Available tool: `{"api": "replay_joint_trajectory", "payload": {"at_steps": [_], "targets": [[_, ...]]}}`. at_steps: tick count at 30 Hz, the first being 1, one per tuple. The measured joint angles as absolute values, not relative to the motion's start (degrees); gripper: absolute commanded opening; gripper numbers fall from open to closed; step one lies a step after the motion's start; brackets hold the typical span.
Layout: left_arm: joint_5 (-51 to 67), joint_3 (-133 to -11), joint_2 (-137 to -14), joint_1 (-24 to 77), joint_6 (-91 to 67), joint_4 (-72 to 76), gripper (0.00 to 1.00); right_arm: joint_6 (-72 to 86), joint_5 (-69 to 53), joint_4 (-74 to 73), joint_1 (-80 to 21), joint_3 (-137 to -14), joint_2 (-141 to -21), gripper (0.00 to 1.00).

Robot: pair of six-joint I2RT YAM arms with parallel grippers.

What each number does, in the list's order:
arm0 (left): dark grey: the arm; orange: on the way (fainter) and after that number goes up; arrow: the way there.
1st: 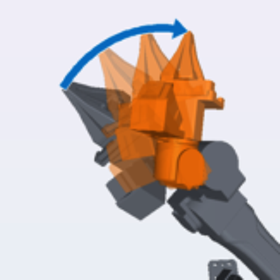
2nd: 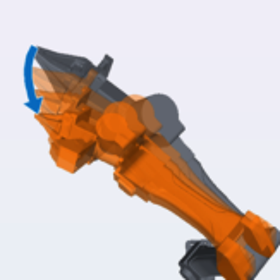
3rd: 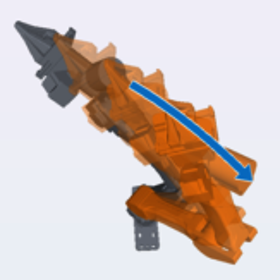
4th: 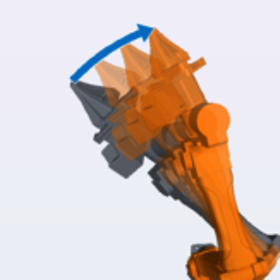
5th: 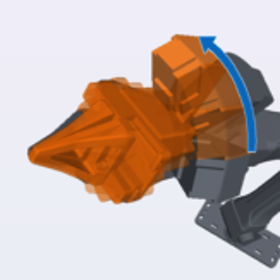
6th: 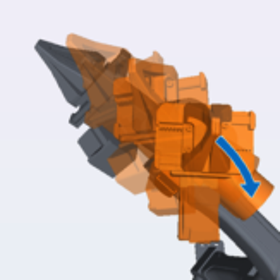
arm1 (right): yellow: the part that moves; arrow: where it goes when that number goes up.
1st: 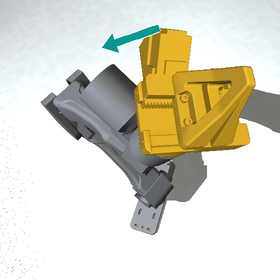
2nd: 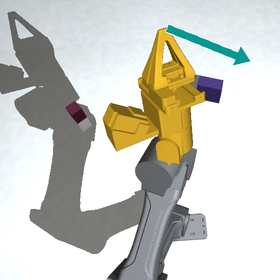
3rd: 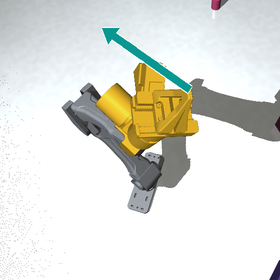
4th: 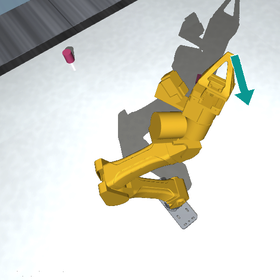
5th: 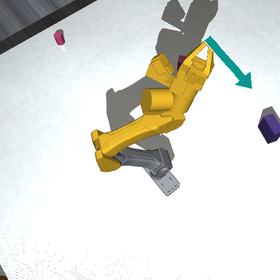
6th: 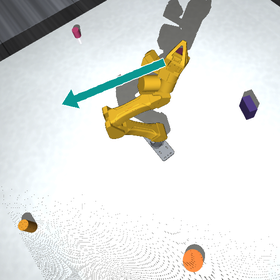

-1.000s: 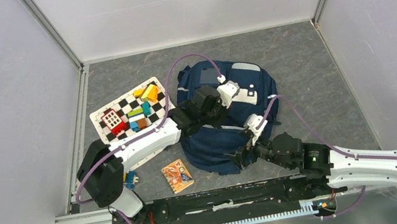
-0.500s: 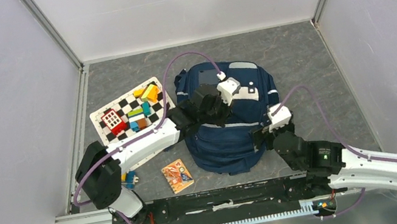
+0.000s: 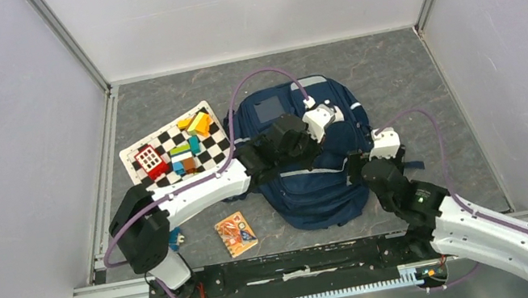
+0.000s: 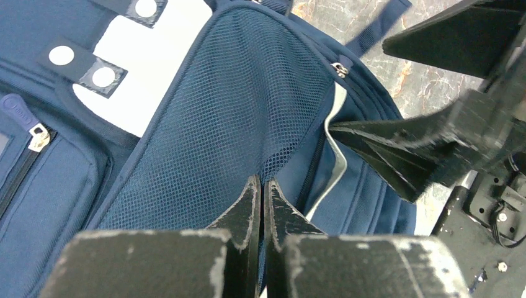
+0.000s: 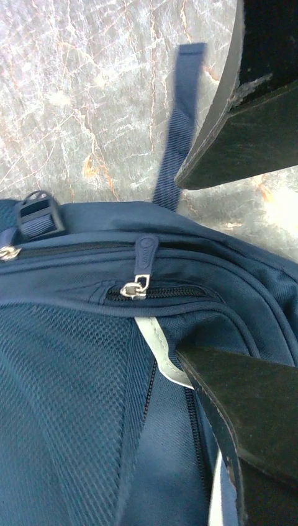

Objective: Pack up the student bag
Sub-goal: Unzip the student bag at the center of the board.

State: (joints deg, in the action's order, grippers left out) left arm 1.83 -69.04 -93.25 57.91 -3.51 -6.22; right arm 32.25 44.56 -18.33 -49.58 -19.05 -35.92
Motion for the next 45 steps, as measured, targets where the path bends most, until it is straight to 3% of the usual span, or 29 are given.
{"api": "replay_joint_trajectory", "payload": {"at_steps": [5, 10, 19, 28, 32, 35, 40, 45], "targets": [[1.4, -69.1, -95.0, 57.9, -3.5, -4.2, 0.02, 29.2, 37.1, -10.7, -40.2, -17.8, -41.1, 0.98], [0.9, -69.1, -96.1, 57.9, -3.5, -3.9, 0.02, 24.7, 33.6, -10.5, -38.5, -20.1, -44.6, 0.98], [-0.2, -70.0, -96.4, 57.8, -3.7, -4.3, 0.02, 14.9, 19.4, -19.4, -37.6, -25.7, -36.6, 0.98], [1.5, -71.7, -97.9, 57.1, -4.6, -6.0, 0.02, 9.3, -8.5, -15.9, -38.5, -26.2, -31.2, 0.79], [4.1, -71.8, -97.9, 56.1, -4.6, -6.3, 0.02, 11.3, -12.8, -5.4, -42.4, -21.8, -29.5, 0.76], [6.8, -72.5, -98.5, 55.0, -4.6, -6.7, 0.02, 12.1, -10.9, 1.3, -52.5, -19.4, -31.9, 0.74], [11.6, -72.9, -99.7, 53.1, -4.6, -7.0, 0.02, 10.3, -3.3, 10.9, -67.9, -18.8, -41.2, 0.72], [15.7, -73.6, -100.6, 51.9, -4.6, -7.2, 0.02, 5.2, 2.1, 18.3, -75.5, -19.3, -54.0, 0.67]]}}
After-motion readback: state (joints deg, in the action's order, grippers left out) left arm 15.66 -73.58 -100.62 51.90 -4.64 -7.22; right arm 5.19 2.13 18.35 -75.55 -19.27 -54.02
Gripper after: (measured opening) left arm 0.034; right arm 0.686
